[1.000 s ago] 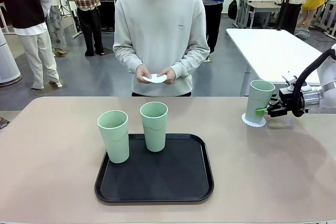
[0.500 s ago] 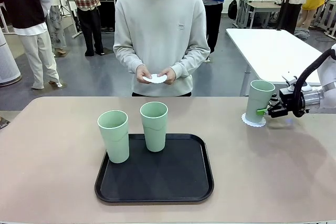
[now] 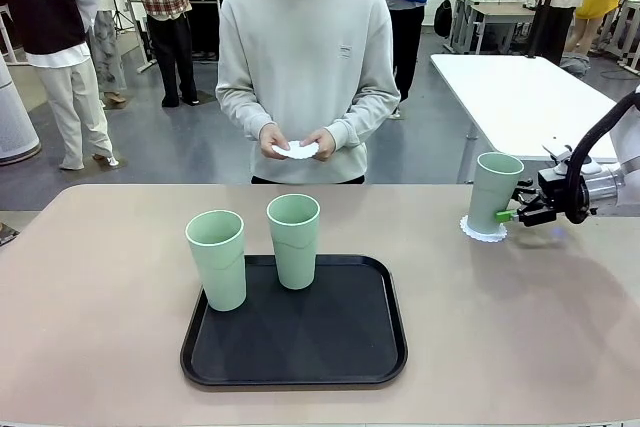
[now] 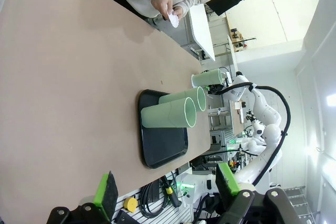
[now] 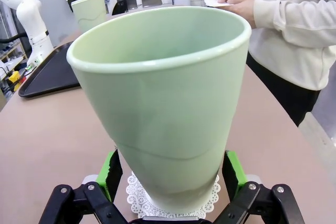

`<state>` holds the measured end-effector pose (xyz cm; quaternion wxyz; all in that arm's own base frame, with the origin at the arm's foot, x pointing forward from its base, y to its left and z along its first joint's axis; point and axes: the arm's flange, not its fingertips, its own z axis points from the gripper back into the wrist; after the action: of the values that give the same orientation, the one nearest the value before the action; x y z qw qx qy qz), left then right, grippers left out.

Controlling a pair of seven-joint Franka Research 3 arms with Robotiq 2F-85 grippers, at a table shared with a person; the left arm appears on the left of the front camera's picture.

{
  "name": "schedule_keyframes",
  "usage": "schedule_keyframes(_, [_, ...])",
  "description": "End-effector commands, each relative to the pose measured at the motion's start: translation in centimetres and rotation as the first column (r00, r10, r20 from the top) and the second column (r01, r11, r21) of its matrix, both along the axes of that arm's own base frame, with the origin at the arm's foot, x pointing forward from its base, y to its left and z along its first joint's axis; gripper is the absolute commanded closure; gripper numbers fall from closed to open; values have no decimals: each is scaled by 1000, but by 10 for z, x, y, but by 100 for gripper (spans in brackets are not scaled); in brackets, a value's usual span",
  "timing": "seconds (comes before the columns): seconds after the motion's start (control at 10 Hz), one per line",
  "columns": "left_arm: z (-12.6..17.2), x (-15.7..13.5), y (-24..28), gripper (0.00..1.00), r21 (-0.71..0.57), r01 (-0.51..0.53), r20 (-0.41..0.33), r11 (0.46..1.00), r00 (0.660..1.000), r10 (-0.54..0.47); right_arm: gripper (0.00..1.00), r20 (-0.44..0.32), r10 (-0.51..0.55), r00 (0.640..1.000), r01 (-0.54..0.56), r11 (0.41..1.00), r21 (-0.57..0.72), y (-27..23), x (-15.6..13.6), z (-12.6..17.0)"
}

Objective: Place coasters on the table and set cups on them.
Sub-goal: Pick up one Reusable plastic cup and place it on a coaster set by the human.

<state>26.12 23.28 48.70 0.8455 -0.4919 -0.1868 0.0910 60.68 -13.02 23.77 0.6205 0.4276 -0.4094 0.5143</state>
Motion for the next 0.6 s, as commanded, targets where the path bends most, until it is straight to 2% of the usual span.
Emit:
schedule_keyframes(0.0, [1, -2, 1, 0, -13, 1, 11, 1000, 1000, -1, 0, -14, 13, 1000, -13, 1000, 0, -7, 3, 8])
schedule_keyframes(0.5, [1, -2, 1, 0, -13, 1, 11, 1000, 1000, -1, 0, -16, -29, 999, 29, 1000, -3, -30, -1, 15])
